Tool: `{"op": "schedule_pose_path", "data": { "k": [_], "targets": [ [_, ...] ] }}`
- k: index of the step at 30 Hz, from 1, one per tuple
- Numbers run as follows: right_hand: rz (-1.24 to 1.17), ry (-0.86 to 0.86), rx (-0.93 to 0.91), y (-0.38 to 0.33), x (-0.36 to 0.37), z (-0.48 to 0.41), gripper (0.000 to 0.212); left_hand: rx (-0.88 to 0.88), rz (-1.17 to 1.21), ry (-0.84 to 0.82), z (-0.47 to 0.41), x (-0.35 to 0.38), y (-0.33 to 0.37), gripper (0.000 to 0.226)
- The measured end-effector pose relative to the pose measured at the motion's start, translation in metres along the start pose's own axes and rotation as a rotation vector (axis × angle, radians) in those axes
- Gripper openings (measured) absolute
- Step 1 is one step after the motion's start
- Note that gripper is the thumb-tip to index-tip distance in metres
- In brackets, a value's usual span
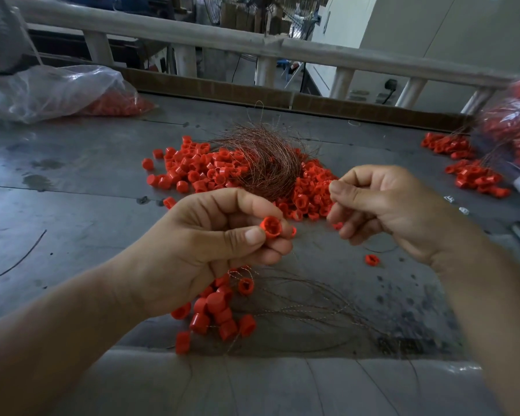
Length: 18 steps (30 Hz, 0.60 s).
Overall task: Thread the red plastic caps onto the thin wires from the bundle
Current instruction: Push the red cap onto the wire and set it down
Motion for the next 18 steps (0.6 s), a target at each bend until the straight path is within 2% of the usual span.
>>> {"op": "schedule_pose_path", "data": {
  "k": [3,6,8,10,14,18],
  "targets": [
    [0.154,0.197,-0.059,0.008,-0.026,-0.010,0.016,-0.025,-0.005,0.009,0.000,-0.001,-0.003,0.018],
    [0.530,0.297,-0.182,0.012,-0.032,-0.017,0.014,-0.032,-0.009,0.024,0.000,-0.003,-0.004,0.018],
    [0.683,0.259,-0.242,0.014,-0.021,-0.020,0.007,-0.030,-0.010,0.021,-0.001,-0.003,-0.004,0.018],
    [0.741,0.202,-0.264,0.021,-0.012,-0.024,0.011,-0.032,-0.009,0.019,-0.001,-0.003,-0.005,0.018],
    [0.893,0.199,-0.305,0.026,-0.002,-0.029,0.007,-0.024,-0.026,0.004,-0.002,-0.004,-0.006,0.018],
    [0.879,0.210,-0.320,0.020,-0.003,-0.030,0.004,-0.046,-0.221,0.083,-0.003,-0.013,-0.010,0.042]
  ]
}}
Point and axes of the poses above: each hand's wrist, its own z-axis away from the middle knuckle, its own x-axis out of the palm, y = z × x, the point moved 8 cm from there along -z, towards the middle knuckle, and after that the axes turned 7 degrees about -z, right-handed, at the moved point
